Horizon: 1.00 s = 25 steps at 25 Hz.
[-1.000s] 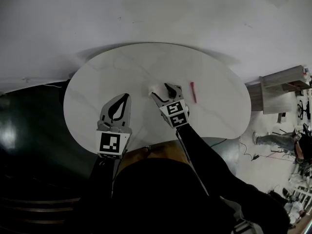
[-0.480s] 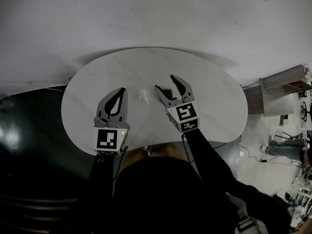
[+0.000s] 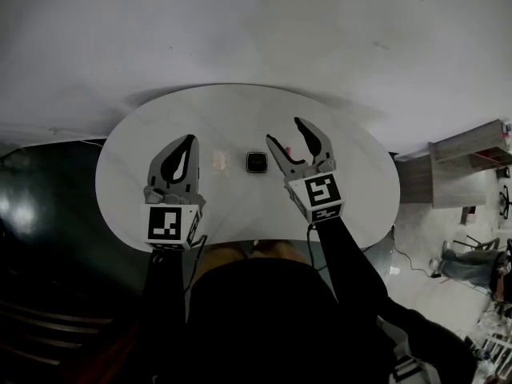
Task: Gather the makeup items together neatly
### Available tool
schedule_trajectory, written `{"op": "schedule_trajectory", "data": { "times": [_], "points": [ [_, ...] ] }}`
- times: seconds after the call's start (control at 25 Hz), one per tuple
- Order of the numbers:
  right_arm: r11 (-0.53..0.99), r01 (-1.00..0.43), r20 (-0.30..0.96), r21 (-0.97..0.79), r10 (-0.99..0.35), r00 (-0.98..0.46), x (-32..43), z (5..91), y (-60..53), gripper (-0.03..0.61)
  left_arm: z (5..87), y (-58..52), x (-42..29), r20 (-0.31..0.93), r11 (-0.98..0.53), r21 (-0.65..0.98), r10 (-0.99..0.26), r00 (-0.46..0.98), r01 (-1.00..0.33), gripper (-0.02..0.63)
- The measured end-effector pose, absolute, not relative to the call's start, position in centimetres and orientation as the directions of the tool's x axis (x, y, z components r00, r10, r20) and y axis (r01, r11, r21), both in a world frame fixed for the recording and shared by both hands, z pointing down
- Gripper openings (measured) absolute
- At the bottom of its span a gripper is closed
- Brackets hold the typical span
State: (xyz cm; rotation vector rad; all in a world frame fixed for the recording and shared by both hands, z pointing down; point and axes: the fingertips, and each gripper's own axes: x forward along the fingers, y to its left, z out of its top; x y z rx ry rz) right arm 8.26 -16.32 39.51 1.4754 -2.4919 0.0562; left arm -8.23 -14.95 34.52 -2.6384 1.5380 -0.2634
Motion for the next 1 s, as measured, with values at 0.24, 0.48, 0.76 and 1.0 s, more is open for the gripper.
{"op": "schedule_trajectory", "data": {
  "times": [0.24,0.48,0.76,1.0],
  "points": [
    [0.480,-0.870,0.183,0.113,-0.871,-0.456,12.2,37.9,-15.6,0.288,33.3,-14.9,-4.4,0.075,-0.488,-0.169,-0.873,0.483,-0.856,0.015],
    [0.467,-0.878,0.150,0.111,-0.881,-0.449,14.8,37.0,-15.0,0.279,32.8,-14.2,-1.0,0.057,-0.507,-0.169,-0.861,0.505,-0.845,0.015],
    [0.475,-0.874,0.130,0.104,-0.878,-0.461,15.5,36.6,-14.6,0.259,32.5,-13.5,1.0,0.056,-0.517,-0.178,-0.855,0.516,-0.837,0.015],
    [0.489,-0.865,0.150,0.110,-0.869,-0.472,15.3,37.2,-14.2,0.224,32.2,-13.3,1.5,0.050,-0.525,-0.186,-0.849,0.526,-0.830,0.015]
  ]
}}
